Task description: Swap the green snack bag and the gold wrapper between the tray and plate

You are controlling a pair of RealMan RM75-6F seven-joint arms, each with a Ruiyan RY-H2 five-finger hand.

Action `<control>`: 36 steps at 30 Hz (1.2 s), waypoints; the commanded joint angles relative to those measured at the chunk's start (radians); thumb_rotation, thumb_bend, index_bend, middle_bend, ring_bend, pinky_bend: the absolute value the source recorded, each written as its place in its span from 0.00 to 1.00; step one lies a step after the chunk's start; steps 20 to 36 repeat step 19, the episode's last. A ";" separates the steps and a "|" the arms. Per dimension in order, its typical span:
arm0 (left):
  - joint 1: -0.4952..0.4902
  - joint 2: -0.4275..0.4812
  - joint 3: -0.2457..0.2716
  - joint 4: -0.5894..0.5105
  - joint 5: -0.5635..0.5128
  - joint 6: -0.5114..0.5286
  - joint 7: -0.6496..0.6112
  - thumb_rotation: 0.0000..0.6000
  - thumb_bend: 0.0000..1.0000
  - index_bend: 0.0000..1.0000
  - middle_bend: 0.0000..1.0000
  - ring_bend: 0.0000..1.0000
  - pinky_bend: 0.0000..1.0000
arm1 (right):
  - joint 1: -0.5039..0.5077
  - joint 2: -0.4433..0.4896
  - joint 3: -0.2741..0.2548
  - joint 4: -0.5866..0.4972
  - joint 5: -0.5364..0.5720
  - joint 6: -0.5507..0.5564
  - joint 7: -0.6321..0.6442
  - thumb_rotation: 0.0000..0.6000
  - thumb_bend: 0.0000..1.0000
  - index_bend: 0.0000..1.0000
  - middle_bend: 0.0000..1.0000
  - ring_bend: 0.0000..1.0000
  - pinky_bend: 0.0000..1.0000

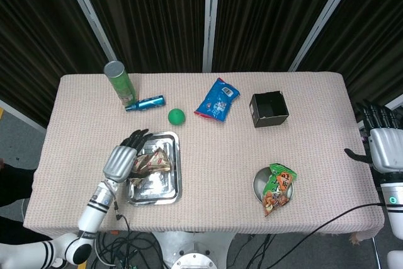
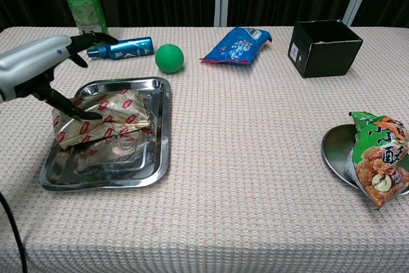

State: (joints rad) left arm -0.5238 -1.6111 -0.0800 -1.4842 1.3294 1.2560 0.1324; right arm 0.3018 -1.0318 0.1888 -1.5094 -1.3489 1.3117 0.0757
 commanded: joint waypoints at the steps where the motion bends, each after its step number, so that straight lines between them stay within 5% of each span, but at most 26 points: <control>1: 0.038 0.058 -0.011 -0.043 0.008 0.053 0.003 1.00 0.06 0.07 0.01 0.01 0.19 | -0.019 -0.001 -0.014 -0.009 -0.013 0.022 -0.001 1.00 0.00 0.00 0.01 0.00 0.04; 9: 0.192 0.277 0.074 -0.036 0.129 0.249 -0.001 1.00 0.06 0.08 0.03 0.01 0.18 | -0.163 -0.100 -0.122 0.017 -0.084 0.179 -0.031 1.00 0.07 0.00 0.00 0.00 0.00; 17: 0.373 0.235 0.211 0.178 0.239 0.391 -0.069 1.00 0.06 0.12 0.09 0.01 0.18 | -0.297 -0.282 -0.231 0.161 -0.135 0.253 0.066 1.00 0.10 0.00 0.00 0.00 0.00; 36: 0.398 0.220 0.218 0.212 0.239 0.400 -0.091 1.00 0.06 0.12 0.09 0.01 0.18 | -0.302 -0.297 -0.234 0.183 -0.141 0.251 0.069 1.00 0.10 0.00 0.00 0.00 0.00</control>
